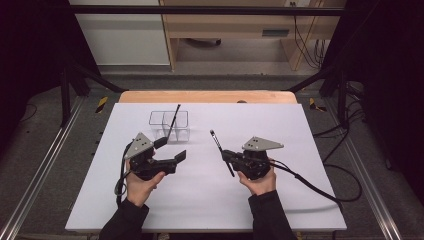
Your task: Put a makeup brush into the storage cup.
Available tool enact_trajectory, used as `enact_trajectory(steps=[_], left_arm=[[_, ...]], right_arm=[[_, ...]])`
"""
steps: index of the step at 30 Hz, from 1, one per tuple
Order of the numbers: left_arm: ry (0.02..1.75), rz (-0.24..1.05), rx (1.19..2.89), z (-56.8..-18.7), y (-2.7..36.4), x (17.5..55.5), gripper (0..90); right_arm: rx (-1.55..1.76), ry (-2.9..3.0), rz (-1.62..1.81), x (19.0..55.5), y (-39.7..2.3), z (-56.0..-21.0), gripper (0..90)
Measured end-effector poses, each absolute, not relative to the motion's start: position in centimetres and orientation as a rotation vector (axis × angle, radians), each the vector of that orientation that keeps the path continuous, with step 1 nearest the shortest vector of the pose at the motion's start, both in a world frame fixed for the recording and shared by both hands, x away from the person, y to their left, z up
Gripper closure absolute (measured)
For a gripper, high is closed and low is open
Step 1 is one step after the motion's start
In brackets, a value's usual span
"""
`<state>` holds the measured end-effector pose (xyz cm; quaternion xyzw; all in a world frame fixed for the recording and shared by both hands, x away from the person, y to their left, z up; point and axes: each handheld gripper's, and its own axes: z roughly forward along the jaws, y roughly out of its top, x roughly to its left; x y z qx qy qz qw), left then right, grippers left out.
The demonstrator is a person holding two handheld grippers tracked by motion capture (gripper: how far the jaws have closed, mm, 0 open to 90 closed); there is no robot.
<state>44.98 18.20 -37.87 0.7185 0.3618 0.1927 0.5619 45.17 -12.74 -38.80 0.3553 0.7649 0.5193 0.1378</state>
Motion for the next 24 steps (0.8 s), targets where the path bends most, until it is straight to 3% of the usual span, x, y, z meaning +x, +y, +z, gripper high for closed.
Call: enact_trajectory(steps=[24], left_arm=[[0.82,0.379,1.655,-37.6,14.9,45.8,15.0]], right_arm=[[1.019,2.205,1.539,44.9,-12.7,-38.7,84.3]])
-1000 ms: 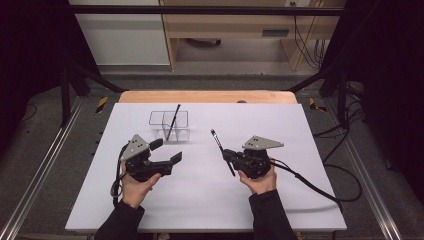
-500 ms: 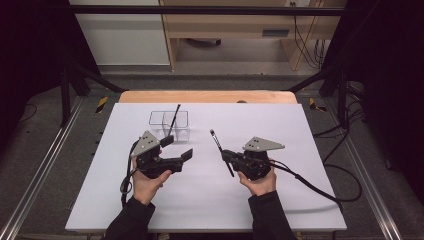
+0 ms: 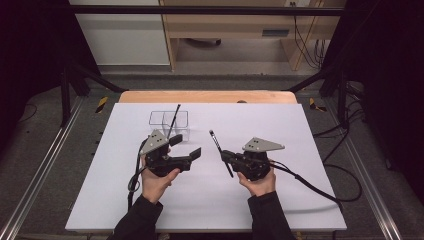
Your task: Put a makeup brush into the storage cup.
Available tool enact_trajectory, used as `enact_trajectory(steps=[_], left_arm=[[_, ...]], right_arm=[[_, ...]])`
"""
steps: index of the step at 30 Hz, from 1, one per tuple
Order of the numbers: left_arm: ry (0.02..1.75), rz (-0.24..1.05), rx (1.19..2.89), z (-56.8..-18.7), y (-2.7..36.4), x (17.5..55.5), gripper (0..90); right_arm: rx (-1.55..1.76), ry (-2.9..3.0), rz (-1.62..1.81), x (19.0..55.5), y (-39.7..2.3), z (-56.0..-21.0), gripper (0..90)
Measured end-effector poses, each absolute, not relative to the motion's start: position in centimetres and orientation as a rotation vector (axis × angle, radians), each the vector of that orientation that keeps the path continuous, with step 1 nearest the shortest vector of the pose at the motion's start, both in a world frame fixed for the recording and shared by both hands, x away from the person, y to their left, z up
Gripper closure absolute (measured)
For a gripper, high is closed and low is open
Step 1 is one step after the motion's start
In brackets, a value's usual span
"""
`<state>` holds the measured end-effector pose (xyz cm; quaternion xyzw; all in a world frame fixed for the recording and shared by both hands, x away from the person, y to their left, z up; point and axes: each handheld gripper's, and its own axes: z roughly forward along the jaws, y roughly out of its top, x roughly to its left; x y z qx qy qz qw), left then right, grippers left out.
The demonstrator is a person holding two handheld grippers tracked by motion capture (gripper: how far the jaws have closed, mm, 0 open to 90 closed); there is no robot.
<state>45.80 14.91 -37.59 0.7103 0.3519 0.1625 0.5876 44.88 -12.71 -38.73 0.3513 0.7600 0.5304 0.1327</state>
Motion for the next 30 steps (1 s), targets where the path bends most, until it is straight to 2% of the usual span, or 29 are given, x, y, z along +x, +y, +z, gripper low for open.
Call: enact_trajectory(steps=[30], left_arm=[[0.807,0.282,1.607,-38.4,12.0,46.6,17.1]], right_arm=[[1.006,2.19,1.571,44.5,-12.4,-39.0,84.3]])
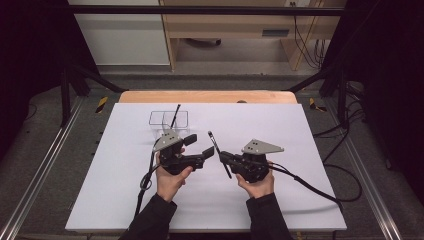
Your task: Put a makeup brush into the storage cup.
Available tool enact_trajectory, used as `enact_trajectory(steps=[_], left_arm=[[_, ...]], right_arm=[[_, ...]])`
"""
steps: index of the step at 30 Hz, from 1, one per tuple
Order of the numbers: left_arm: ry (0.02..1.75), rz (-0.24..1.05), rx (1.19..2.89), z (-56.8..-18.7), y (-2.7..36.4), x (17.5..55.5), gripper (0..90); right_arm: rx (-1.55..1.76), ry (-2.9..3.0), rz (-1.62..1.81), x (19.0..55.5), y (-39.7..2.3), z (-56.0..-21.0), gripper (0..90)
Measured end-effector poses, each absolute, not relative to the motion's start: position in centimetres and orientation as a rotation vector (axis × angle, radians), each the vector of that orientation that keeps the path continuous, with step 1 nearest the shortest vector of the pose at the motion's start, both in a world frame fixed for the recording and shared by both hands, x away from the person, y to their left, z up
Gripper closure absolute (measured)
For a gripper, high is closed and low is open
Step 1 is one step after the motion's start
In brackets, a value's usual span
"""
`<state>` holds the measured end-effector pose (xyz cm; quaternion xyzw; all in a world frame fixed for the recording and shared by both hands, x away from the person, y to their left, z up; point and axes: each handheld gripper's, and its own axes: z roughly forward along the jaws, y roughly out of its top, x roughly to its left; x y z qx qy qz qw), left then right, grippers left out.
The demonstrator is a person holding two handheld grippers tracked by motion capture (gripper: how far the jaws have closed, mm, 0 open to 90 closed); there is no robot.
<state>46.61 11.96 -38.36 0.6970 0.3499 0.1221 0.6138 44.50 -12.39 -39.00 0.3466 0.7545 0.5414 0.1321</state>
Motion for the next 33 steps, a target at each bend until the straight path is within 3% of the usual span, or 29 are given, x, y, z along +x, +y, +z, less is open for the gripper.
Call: enact_trajectory(steps=[17,33], left_arm=[[0.816,0.23,1.574,-38.9,10.7,46.9,24.3],[0.839,0.164,1.54,-39.4,10.4,47.0,44.6]], right_arm=[[0.998,2.182,1.599,44.2,-12.1,-39.2,84.3],[0.995,2.17,1.608,44.1,-12.0,-39.4,84.3]])
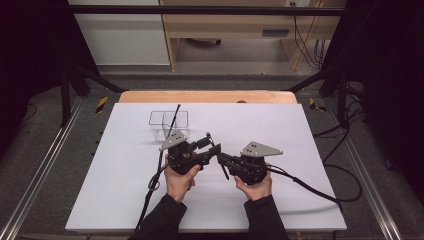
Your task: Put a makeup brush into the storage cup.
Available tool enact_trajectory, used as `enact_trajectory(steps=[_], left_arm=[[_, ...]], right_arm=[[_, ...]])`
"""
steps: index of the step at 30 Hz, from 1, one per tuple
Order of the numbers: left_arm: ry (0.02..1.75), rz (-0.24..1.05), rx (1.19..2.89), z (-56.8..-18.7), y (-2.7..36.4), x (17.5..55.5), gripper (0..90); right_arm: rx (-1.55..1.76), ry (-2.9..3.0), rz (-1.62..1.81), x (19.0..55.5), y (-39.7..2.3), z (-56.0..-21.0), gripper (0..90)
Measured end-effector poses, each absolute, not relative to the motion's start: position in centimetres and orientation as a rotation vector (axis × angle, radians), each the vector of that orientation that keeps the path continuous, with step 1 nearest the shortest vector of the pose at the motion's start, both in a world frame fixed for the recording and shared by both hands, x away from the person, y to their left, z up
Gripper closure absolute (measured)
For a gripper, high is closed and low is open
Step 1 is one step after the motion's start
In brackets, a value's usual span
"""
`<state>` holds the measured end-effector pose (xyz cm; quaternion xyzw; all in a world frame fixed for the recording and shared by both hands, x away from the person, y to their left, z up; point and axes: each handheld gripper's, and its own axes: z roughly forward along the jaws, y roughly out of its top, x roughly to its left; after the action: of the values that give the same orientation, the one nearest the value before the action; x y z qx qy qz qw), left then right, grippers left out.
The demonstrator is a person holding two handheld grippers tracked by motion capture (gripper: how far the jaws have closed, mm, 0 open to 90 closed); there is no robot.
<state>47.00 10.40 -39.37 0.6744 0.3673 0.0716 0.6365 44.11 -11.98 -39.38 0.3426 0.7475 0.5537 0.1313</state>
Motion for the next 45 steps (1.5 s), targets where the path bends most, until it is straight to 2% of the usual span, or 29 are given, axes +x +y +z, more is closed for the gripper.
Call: enact_trajectory(steps=[6,19,45], left_arm=[[0.845,0.151,1.532,-39.38,10.37,46.91,53.2],[0.871,0.117,1.51,-39.56,10.27,46.93,63.4],[0.899,0.089,1.48,-39.68,10.15,46.8,78.7]], right_arm=[[1.0,2.165,1.613,44.11,-11.91,-39.42,84.3],[1.002,2.159,1.618,44.16,-11.82,-39.52,84.3],[1.005,2.162,1.614,44.25,-11.74,-39.62,84.3]])
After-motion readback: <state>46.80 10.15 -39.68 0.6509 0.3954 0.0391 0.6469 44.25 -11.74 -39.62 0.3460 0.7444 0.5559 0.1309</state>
